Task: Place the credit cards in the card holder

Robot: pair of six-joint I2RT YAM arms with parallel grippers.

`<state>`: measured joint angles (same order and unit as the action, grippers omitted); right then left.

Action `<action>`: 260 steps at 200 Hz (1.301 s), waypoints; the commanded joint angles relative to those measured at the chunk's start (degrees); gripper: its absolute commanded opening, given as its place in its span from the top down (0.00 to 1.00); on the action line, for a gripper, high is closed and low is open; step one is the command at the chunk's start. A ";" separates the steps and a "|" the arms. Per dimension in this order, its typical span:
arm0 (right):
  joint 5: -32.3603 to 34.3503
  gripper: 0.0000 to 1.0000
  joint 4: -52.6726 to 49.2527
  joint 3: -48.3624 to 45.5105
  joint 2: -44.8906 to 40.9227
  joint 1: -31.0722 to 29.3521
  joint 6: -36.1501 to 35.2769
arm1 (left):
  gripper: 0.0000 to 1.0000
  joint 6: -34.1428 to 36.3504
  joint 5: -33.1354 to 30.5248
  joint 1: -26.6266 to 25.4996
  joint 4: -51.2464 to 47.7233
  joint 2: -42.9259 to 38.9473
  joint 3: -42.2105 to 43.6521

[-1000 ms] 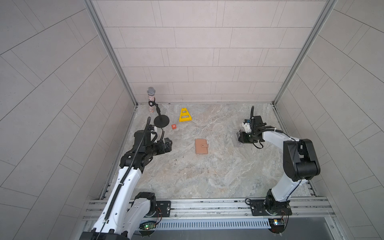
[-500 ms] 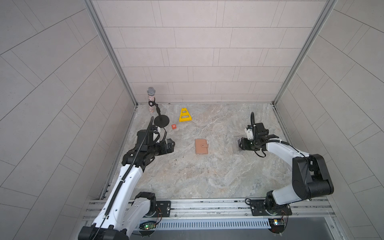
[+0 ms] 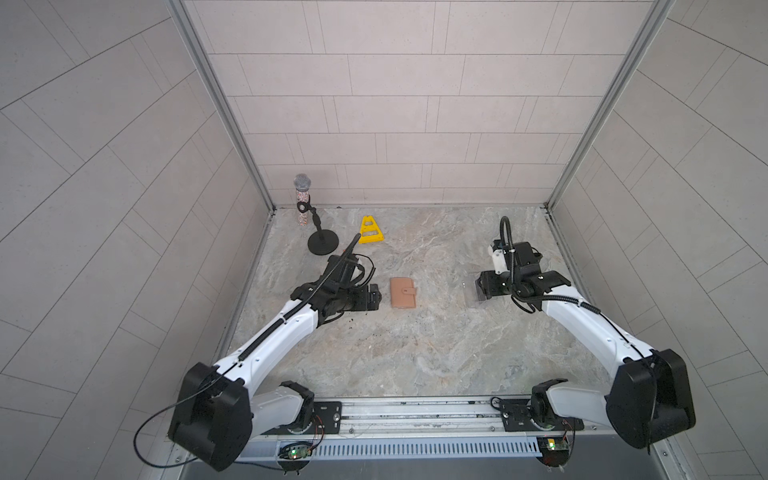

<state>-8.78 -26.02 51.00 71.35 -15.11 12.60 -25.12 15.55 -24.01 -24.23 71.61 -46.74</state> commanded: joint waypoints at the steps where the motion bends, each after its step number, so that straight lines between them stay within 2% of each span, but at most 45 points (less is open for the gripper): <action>1: -1.89 0.41 1.93 0.05 -0.75 -5.45 -1.81 | 0.13 -2.51 4.13 -0.32 8.09 5.27 -1.80; 31: -6.08 0.44 8.96 1.23 3.73 -11.44 1.98 | 0.23 -5.58 8.63 -0.17 15.87 14.77 -2.68; 61: -6.26 0.46 11.57 6.19 13.10 -16.76 4.21 | 0.33 -8.97 12.09 -0.18 22.86 22.32 -3.20; 106: -7.60 0.50 13.01 15.83 27.75 -21.19 6.74 | 0.41 -10.67 12.92 -0.20 27.17 26.99 -2.95; 149: -6.47 0.53 8.33 24.93 38.07 -22.24 8.59 | 0.44 -11.20 14.31 -0.16 28.08 29.30 -3.18; 227: -1.85 0.54 3.13 28.45 44.16 -23.38 8.41 | 0.53 -11.60 15.57 -0.25 28.92 30.60 -2.06; 260: -1.70 0.54 2.82 28.36 45.85 -23.95 8.40 | 0.53 -11.52 15.72 -0.51 28.95 31.39 -1.69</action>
<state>-12.21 -20.73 79.11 115.20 -38.26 20.43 -36.64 30.79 -24.16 4.29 101.69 -49.10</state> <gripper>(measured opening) 0.457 0.467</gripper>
